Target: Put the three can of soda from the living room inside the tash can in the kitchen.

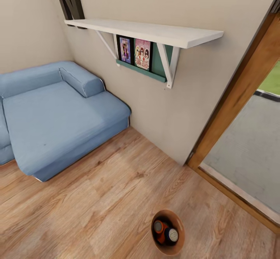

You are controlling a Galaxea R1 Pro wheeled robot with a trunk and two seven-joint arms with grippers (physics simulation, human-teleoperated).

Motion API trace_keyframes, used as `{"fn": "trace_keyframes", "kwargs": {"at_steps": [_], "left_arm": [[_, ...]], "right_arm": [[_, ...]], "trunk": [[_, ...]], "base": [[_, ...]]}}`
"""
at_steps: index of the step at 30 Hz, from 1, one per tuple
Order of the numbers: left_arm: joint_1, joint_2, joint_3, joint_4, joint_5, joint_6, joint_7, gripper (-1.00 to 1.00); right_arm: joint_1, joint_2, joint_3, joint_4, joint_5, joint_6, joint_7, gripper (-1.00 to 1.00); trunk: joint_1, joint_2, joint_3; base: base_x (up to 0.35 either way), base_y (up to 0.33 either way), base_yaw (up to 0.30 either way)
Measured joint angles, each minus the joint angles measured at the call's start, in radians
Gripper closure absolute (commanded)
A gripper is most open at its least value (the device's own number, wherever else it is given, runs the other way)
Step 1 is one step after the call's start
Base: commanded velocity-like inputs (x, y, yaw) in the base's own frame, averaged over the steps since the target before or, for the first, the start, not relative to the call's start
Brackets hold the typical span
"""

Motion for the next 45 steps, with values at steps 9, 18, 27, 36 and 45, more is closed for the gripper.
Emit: {"fn": "trace_keyframes", "kwargs": {"at_steps": [9, 18, 27, 36, 45], "left_arm": [[0.025, 0.003, 0.002, 0.009, 0.001, 0.000, 0.000, -1.00], [0.059, 0.022, 0.004, 0.009, 0.002, 0.000, 0.001, -1.00], [0.088, 0.025, 0.004, 0.009, 0.002, 0.000, 0.000, -1.00], [0.093, 0.026, 0.003, 0.009, 0.000, 0.002, 0.000, -1.00], [0.097, 0.026, 0.001, 0.009, -0.003, 0.002, 0.000, -1.00]], "right_arm": [[0.051, 0.005, -0.001, 0.006, -0.002, 0.000, -0.003, -1.00], [0.074, 0.004, -0.002, 0.007, -0.002, -0.004, -0.003, -1.00], [0.077, 0.005, -0.002, 0.007, -0.002, -0.005, -0.003, -1.00], [0.087, 0.006, -0.001, 0.007, -0.002, -0.006, -0.003, -1.00], [0.103, 0.007, -0.002, 0.007, -0.002, -0.006, -0.003, -1.00]], "trunk": [[-0.035, 0.063, 0.028], [-0.069, 0.126, 0.056], [-0.103, 0.189, 0.085], [-0.138, 0.252, 0.113], [-0.173, 0.315, 0.141]], "base": [[0.000, 0.000, 0.000], [0.000, 0.000, 0.000], [0.000, 0.000, 0.000], [0.000, 0.000, 0.000], [0.000, 0.000, 0.000]]}}
